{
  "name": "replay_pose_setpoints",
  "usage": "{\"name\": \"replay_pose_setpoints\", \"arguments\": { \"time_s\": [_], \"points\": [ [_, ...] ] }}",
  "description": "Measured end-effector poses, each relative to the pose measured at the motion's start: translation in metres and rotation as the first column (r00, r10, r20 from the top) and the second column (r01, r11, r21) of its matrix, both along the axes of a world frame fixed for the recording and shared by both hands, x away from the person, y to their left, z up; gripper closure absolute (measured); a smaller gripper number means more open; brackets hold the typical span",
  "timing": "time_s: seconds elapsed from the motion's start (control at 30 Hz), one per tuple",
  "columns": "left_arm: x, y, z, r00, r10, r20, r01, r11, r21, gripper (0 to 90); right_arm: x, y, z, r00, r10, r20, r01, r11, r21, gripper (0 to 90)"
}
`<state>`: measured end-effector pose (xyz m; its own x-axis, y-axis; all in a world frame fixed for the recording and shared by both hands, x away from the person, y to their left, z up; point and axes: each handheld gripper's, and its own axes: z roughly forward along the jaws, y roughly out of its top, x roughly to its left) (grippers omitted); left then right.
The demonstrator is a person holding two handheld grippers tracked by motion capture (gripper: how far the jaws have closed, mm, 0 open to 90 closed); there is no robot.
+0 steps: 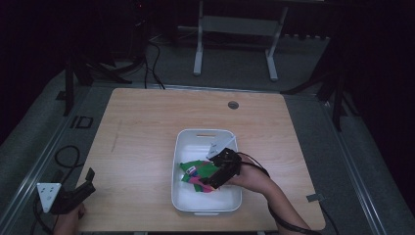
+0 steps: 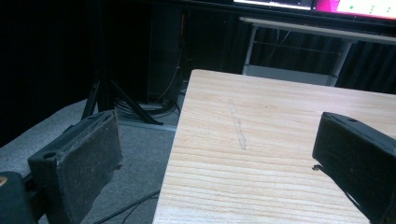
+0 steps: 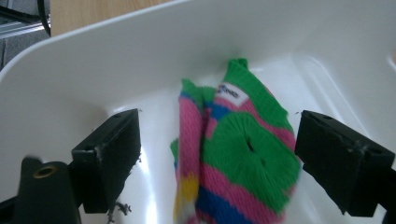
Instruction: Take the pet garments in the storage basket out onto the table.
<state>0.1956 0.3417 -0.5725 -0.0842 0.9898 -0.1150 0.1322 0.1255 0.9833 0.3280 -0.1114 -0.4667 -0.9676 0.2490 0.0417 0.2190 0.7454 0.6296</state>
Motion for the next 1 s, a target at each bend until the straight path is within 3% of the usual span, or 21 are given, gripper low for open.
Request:
{"name": "replay_pose_setpoints", "arguments": {
  "time_s": [0.23,0.4,0.5,0.67,0.73,0.8,0.87,0.9,0.93,0.97,1.0],
  "points": [
    [0.000,0.000,0.000,1.0000,-0.007,-0.001,0.007,1.0000,-0.003,1.8,0.003,0.029,-0.014,0.9993,0.033,-0.017,-0.034,0.997,-0.064,14.5],
    [0.000,0.002,0.000,0.9999,-0.012,-0.001,0.012,0.9998,-0.014,1.8,0.009,0.045,-0.030,0.9989,0.037,-0.027,-0.041,0.986,-0.160,14.7],
    [0.000,0.002,0.000,0.9999,-0.015,-0.003,0.015,0.9998,-0.010,1.8,0.011,0.049,-0.033,0.9989,0.031,-0.037,-0.037,0.982,-0.185,17.8],
    [0.000,0.002,0.000,0.9998,-0.017,-0.004,0.017,0.9998,-0.011,1.8,0.017,0.060,-0.047,0.9993,0.016,-0.033,-0.025,0.955,-0.296,18.3],
    [0.000,0.002,0.000,0.9998,-0.018,-0.004,0.018,0.9998,-0.010,1.8,0.018,0.062,-0.051,0.9998,0.003,-0.021,-0.010,0.943,-0.332,22.3],
    [0.000,0.001,0.000,0.9998,-0.018,-0.004,0.018,0.9998,-0.009,1.8,0.017,0.064,-0.055,1.0000,0.000,0.001,0.000,0.925,-0.379,27.8],
    [0.000,0.001,0.000,0.9998,-0.018,-0.004,0.018,0.9998,-0.009,1.8,0.012,0.067,-0.058,0.9976,0.033,0.061,-0.005,0.910,-0.415,33.5],
    [0.000,0.001,0.000,0.9998,-0.018,-0.004,0.018,0.9998,-0.009,1.8,0.011,0.068,-0.058,0.9967,0.040,0.070,-0.007,0.908,-0.420,41.4],
    [0.000,0.001,0.000,0.9998,-0.017,-0.005,0.017,0.9998,-0.009,1.8,0.009,0.068,-0.057,0.9956,0.042,0.084,-0.002,0.908,-0.419,55.1],
    [0.000,0.001,0.000,0.9998,-0.017,-0.005,0.017,0.9998,-0.009,1.8,0.008,0.068,-0.056,0.9906,0.041,0.130,0.019,0.903,-0.430,61.5],
    [0.000,0.001,0.000,0.9998,-0.017,-0.006,0.017,0.9998,-0.008,1.8,0.009,0.068,-0.056,0.9905,0.032,0.134,0.028,0.903,-0.429,64.4]
  ]
}}
